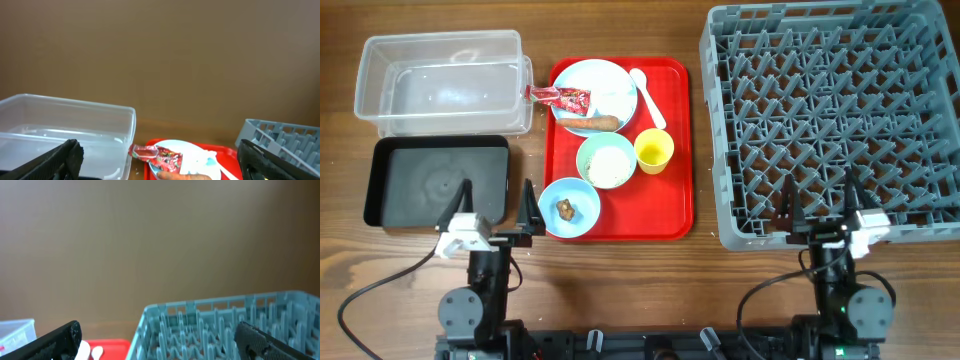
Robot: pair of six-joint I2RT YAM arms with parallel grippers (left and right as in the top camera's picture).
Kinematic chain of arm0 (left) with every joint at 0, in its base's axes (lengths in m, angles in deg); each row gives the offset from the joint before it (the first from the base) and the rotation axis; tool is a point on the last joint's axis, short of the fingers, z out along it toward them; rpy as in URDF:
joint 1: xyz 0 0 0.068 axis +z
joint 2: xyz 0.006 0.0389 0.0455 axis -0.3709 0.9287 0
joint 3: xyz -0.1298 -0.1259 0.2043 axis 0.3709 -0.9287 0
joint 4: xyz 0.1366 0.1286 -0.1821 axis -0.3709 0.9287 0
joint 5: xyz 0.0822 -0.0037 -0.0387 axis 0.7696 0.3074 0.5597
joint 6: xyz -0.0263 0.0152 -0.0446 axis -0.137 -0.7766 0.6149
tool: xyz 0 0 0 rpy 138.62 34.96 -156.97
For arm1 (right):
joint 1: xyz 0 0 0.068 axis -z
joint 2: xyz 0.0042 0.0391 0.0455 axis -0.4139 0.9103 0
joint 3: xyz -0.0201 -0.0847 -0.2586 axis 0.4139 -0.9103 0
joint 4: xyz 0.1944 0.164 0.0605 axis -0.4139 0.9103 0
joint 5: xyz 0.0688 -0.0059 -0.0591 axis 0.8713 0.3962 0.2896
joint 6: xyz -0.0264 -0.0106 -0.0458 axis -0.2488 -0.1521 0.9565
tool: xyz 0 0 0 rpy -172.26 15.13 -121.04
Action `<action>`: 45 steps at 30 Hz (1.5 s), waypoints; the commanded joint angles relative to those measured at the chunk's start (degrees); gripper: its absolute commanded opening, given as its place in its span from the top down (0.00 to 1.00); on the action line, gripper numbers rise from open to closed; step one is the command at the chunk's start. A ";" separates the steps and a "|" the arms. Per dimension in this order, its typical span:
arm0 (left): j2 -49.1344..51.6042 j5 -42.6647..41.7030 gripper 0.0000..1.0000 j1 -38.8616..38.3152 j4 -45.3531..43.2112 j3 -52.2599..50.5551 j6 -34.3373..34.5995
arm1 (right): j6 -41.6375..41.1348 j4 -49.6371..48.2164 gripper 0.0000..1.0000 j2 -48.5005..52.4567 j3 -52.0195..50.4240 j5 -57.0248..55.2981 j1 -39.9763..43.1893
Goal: Sort waste into correct bins and load items into the dishwasher rack
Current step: 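Raise the left arm from rest toward the blue plate, then grasp the red wrapper and tissue on the plate with the left gripper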
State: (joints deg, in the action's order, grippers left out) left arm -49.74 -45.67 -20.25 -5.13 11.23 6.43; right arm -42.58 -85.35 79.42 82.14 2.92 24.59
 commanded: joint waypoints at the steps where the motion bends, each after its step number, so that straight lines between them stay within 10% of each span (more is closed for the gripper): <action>1: 2.71 -0.52 0.00 0.15 -0.35 5.55 0.33 | -0.98 -0.42 0.00 -0.07 4.72 0.79 -0.28; 9: 27.15 -9.92 0.00 0.15 5.64 26.91 -0.11 | 2.73 3.32 0.00 7.50 14.53 3.32 -0.28; 25: 106.42 -0.85 0.00 -11.34 67.45 108.21 -5.92 | 5.33 39.65 0.00 46.23 51.98 10.58 -0.28; 45: 132.96 6.62 0.00 -16.31 58.55 108.45 6.10 | -1.75 45.11 0.00 56.37 51.98 14.45 -0.28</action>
State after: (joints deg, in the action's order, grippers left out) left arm 80.05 -42.87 -36.52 53.67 118.85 7.67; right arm -43.65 -40.47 135.51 133.02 16.03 24.59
